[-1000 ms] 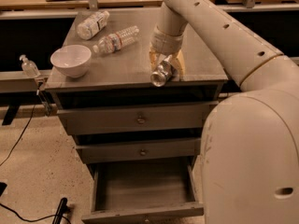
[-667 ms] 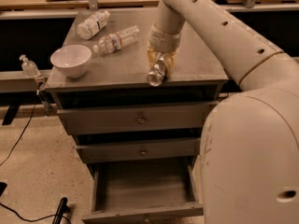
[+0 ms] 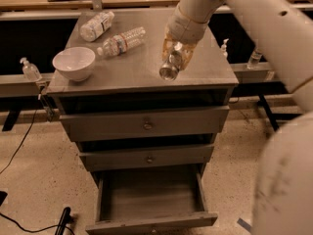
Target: Place redbull can into bottom drawer
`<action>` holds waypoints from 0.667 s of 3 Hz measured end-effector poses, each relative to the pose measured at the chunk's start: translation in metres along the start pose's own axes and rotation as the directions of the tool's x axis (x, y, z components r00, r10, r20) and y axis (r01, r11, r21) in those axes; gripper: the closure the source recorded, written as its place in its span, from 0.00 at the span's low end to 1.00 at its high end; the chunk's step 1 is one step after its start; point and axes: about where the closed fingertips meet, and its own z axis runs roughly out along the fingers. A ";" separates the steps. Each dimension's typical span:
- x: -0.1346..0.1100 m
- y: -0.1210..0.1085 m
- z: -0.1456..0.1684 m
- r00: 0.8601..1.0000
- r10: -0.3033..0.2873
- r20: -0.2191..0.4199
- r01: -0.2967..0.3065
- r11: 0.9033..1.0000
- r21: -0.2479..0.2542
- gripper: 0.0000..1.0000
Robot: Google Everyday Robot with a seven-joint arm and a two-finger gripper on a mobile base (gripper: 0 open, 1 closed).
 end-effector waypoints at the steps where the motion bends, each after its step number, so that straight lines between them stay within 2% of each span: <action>1: -0.028 0.007 -0.049 0.994 0.052 -0.100 -0.041 0.993 0.109 1.00; 2: -0.031 0.038 -0.044 0.985 0.099 -0.141 -0.081 0.989 0.124 1.00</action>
Offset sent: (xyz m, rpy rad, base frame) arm -0.0355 -0.0122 0.0381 0.0812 -0.1024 -0.0630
